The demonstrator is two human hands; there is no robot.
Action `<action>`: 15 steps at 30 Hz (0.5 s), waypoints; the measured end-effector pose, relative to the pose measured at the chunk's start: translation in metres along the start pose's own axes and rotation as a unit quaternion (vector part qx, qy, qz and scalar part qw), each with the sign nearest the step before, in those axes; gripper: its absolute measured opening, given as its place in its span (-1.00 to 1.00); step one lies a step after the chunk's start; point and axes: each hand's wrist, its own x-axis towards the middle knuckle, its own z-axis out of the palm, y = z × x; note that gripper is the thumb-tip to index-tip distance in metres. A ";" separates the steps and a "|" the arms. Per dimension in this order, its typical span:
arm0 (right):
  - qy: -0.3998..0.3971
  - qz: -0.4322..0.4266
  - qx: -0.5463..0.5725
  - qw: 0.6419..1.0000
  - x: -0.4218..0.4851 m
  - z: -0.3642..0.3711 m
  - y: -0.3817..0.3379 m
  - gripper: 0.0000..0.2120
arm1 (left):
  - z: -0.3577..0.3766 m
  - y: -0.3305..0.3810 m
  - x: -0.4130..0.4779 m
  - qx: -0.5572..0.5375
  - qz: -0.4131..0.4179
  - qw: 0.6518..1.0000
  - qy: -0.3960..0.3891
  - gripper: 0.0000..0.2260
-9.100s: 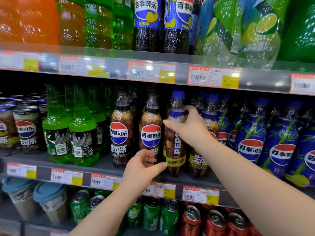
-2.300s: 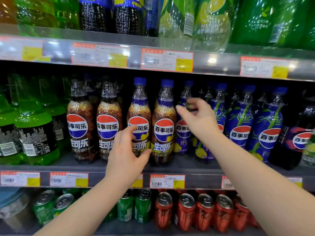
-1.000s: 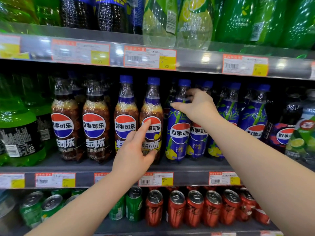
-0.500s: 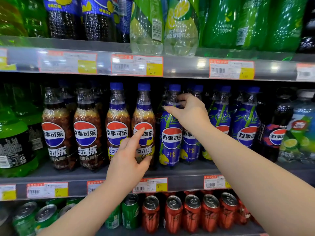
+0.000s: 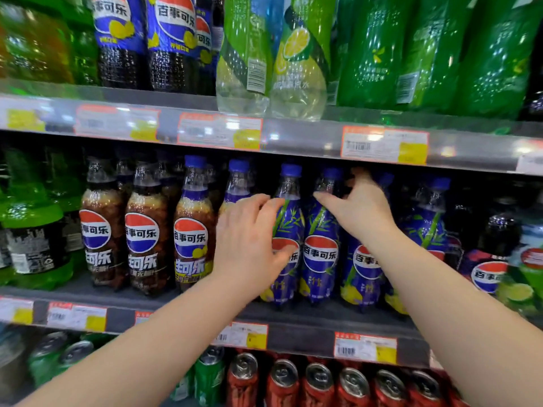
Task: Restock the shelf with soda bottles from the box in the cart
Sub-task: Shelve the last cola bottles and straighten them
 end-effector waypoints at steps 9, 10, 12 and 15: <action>-0.041 0.026 0.023 0.999 -0.007 0.010 -0.001 -0.33 | 0.015 -0.008 0.001 0.118 0.058 0.989 -0.063 -0.35; -0.040 0.029 0.034 0.998 -0.008 0.010 -0.002 -0.32 | 0.017 -0.010 0.002 0.115 0.067 0.990 -0.048 -0.36; -0.033 0.031 0.048 0.998 -0.009 0.011 -0.002 -0.34 | 0.020 -0.015 0.003 0.108 0.081 0.990 -0.031 -0.37; -0.021 0.030 0.051 0.998 -0.007 0.011 0.002 -0.38 | 0.020 -0.017 0.003 0.105 0.096 0.990 -0.023 -0.37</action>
